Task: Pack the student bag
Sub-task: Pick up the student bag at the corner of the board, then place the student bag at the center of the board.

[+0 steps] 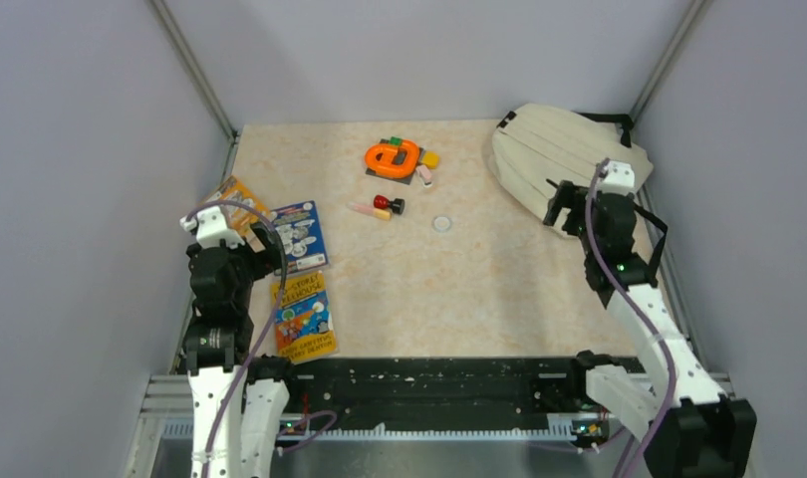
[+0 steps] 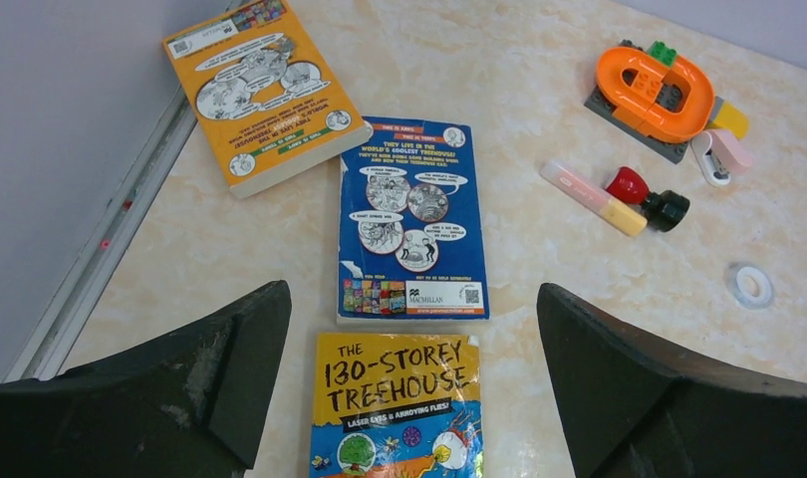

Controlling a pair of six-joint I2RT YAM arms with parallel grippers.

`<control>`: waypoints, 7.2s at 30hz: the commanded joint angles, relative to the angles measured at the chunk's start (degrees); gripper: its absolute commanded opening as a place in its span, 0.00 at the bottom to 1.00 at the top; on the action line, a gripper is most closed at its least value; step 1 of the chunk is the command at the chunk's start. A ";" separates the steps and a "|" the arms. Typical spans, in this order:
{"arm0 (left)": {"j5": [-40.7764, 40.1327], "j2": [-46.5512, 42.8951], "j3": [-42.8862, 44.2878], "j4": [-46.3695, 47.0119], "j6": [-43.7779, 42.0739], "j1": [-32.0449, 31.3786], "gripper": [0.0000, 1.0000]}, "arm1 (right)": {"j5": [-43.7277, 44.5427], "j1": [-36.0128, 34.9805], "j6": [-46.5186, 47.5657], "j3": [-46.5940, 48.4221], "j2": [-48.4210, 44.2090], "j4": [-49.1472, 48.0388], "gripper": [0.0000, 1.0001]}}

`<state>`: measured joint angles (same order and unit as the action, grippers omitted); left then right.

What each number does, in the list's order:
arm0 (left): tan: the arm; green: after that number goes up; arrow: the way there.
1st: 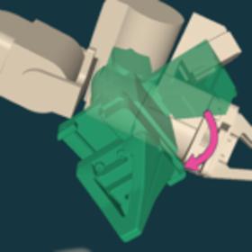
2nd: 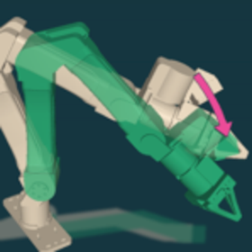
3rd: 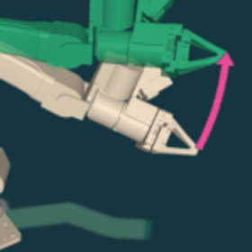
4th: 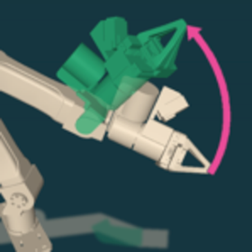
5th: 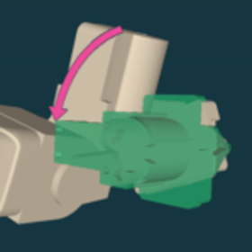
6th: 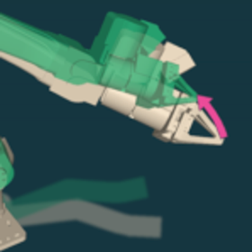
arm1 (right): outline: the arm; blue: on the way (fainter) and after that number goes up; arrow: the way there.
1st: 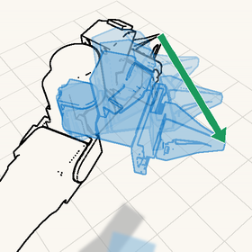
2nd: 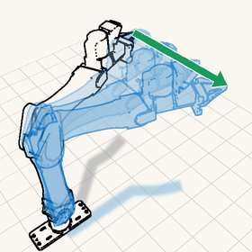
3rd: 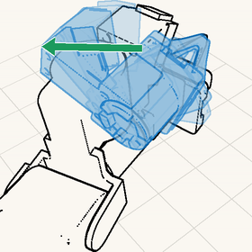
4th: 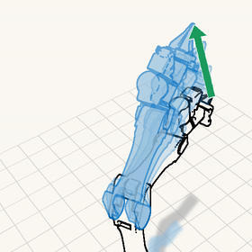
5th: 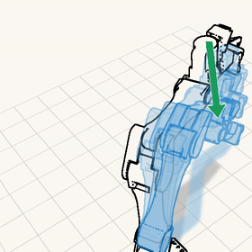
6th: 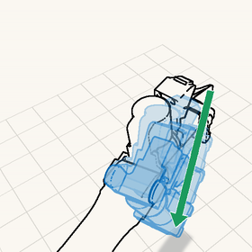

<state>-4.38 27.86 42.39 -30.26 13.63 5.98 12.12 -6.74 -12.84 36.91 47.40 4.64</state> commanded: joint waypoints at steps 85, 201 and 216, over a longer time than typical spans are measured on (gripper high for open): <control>15.49 3.79 -0.71 3.09 -2.99 0.22 0.95 | 12.70 -12.80 33.28 42.91 50.58 -1.57 0.00; 20.51 12.85 -3.79 10.71 14.28 -31.11 0.00 | -14.57 -13.77 -7.95 4.13 8.24 -2.66 0.65; 14.62 6.89 -0.54 -6.57 17.77 -31.07 0.41 | -22.83 -14.92 -12.76 -8.80 7.36 -6.77 0.70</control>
<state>13.54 39.68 37.60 -31.81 30.35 -25.17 -8.40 -20.88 -22.59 31.64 53.25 1.74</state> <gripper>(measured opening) 0.203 0.702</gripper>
